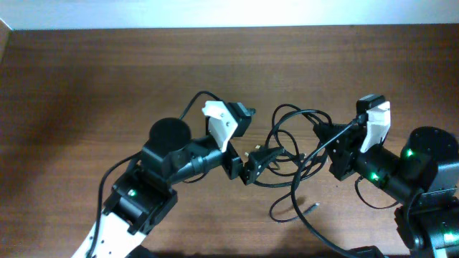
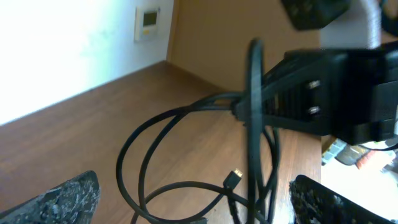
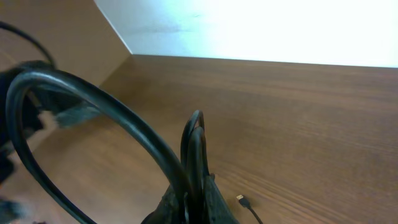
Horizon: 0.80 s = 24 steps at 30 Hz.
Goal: Untangle cables
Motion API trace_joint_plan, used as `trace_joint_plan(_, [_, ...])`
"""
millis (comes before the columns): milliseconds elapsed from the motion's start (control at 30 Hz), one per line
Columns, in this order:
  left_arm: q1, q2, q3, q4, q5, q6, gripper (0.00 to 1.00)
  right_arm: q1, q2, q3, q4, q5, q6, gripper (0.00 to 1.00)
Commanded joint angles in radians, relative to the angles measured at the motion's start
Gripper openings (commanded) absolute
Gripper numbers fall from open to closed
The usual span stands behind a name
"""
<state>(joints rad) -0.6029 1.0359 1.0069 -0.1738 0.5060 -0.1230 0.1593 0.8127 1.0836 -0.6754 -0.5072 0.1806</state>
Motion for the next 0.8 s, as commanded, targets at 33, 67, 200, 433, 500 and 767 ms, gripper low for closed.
trace_joint_plan(33, [0.003,0.056,0.009,0.005,0.029,0.016,0.95,-0.003,-0.010,0.016,0.014,-0.050,0.000,0.04])
trace_joint_plan(67, [0.003,0.061,0.009,0.005,0.029,0.016,0.91,-0.003,-0.010,0.016,0.015,-0.049,0.000,0.04])
trace_joint_plan(200, [0.003,0.061,0.009,-0.005,0.029,0.016,0.41,-0.003,-0.010,0.016,0.018,-0.027,0.000,0.04])
trace_joint_plan(433, [0.003,0.061,0.009,-0.090,-0.316,0.016,0.00,-0.003,-0.010,0.016,0.006,-0.023,-0.001,0.04])
trace_joint_plan(500, [0.003,0.061,0.009,-0.102,-0.386,0.016,0.00,-0.003,-0.010,0.016,-0.006,-0.024,-0.014,0.04])
trace_joint_plan(767, [0.003,0.061,0.009,-0.115,-0.529,0.011,0.12,-0.003,-0.010,0.016,-0.024,-0.024,-0.019,0.04])
